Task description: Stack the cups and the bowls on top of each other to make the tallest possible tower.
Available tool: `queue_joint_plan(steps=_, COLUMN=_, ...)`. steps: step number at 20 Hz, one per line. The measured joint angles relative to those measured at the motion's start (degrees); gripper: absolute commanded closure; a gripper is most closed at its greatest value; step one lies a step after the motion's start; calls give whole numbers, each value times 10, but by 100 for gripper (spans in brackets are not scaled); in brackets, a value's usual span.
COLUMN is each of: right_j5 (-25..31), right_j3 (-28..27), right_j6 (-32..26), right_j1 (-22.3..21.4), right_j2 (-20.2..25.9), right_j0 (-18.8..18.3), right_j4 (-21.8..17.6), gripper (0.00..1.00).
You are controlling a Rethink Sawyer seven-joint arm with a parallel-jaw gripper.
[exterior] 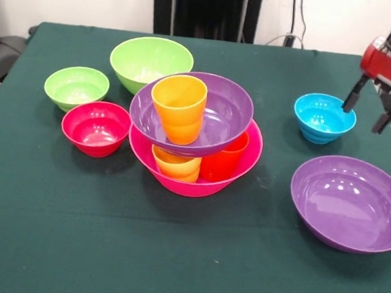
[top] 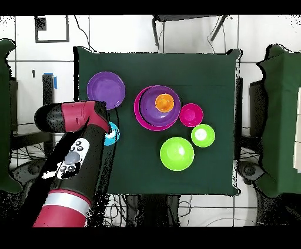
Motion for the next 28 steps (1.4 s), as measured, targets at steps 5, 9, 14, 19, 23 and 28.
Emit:
queue_joint_plan(steps=5, right_j5=-11, right_j3=0, right_j6=0, right_j1=24, right_j2=-12, right_j0=1, right_j4=0, gripper=0)
queue_joint_plan(steps=9, right_j5=-16, right_j3=0, right_j6=0, right_j1=33, right_j2=-21, right_j0=1, right_j4=0, gripper=0)
queue_joint_plan(steps=14, right_j5=-33, right_j3=8, right_j6=0, right_j1=34, right_j2=-26, right_j0=1, right_j4=0, gripper=0)
queue_joint_plan(steps=19, right_j5=-63, right_j3=24, right_j6=0, right_j1=34, right_j2=-26, right_j0=2, right_j4=0, gripper=0)
queue_joint_plan(steps=23, right_j5=-79, right_j3=39, right_j6=0, right_j1=34, right_j2=-26, right_j0=2, right_j4=10, gripper=0)
queue_joint_plan(steps=28, right_j5=-89, right_j3=56, right_j6=0, right_j1=31, right_j2=-19, right_j0=-2, right_j4=33, gripper=0)
